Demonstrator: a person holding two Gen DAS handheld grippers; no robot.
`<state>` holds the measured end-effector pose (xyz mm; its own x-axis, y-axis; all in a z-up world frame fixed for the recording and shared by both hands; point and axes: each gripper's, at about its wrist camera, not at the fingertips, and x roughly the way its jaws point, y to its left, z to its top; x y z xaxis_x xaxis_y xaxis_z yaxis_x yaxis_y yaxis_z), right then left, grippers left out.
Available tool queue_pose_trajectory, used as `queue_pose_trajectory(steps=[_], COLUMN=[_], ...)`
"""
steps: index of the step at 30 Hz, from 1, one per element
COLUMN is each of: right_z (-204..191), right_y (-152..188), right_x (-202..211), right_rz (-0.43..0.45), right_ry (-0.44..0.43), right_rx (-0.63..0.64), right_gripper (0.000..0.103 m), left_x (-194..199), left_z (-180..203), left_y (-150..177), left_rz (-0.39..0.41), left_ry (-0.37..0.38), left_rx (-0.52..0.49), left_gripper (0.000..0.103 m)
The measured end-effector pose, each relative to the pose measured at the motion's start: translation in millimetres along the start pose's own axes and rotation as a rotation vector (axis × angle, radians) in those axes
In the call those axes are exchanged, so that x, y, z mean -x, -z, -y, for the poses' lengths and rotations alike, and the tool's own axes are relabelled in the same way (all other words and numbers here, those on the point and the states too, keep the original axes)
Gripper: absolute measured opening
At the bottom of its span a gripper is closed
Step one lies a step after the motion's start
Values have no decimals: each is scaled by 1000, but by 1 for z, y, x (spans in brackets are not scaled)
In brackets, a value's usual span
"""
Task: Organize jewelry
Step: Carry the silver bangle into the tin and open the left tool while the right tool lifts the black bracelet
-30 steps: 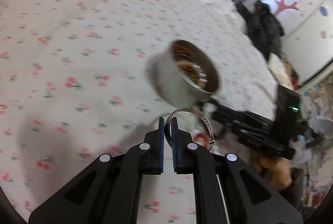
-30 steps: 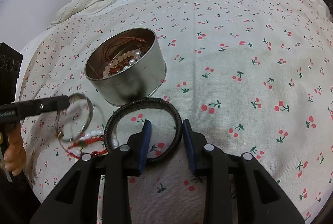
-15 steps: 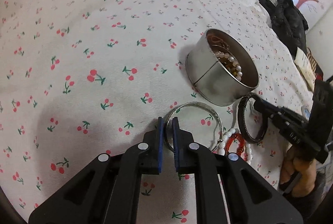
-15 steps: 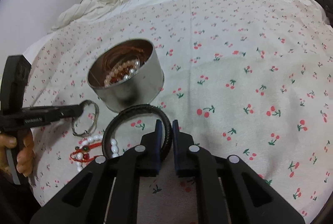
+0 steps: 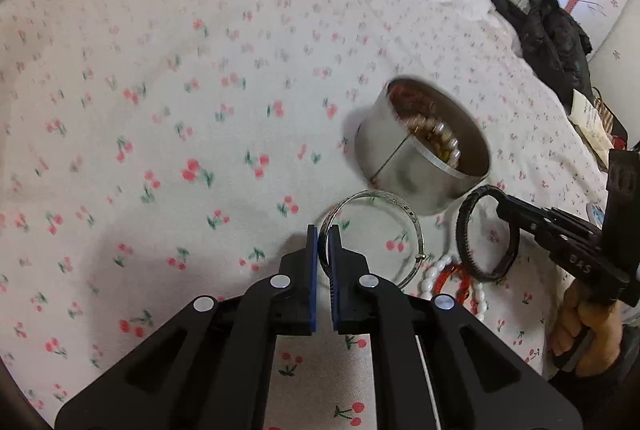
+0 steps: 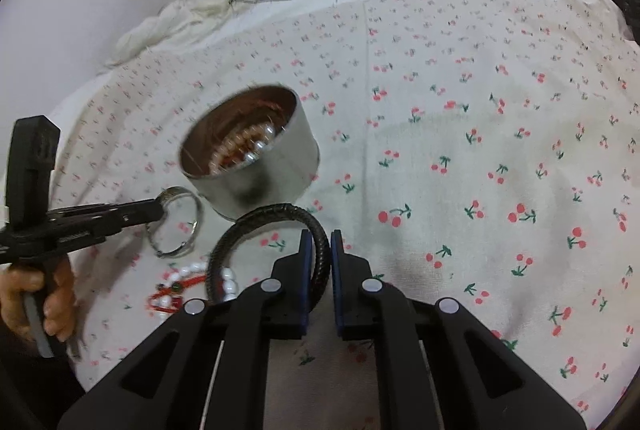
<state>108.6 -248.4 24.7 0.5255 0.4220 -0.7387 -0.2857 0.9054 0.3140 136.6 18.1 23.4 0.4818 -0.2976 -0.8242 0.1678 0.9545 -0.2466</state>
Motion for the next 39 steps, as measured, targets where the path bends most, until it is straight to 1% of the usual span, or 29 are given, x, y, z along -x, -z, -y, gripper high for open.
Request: queue_pose_trajectory(steps=[2, 4, 6, 12, 23, 39], right_z=[-3, -2, -1, -1, -6, -9], right_y=[-2, -4, -7, -11, -12, -15], right_x=[9, 18, 23, 33, 40, 47], right_rz=[21, 42, 60, 107, 152, 200], right_ry=[-8, -27, -36, -58, -74, -88], right_rx=[5, -1, -9, -12, -1, 12], right_gripper=[10, 10, 10, 10, 10, 10], left_x=[9, 14, 17, 23, 32, 42], left_z=[2, 4, 7, 13, 24, 35], left_y=[-1, -2, -3, -3, -1, -1], left_rz=[33, 59, 73, 100, 144, 185], left_ry=[-10, -51, -85, -126, -158, -197], left_rx=[-11, -34, -57, -93, -129, -174], left_gripper=[5, 5, 5, 5, 5, 5])
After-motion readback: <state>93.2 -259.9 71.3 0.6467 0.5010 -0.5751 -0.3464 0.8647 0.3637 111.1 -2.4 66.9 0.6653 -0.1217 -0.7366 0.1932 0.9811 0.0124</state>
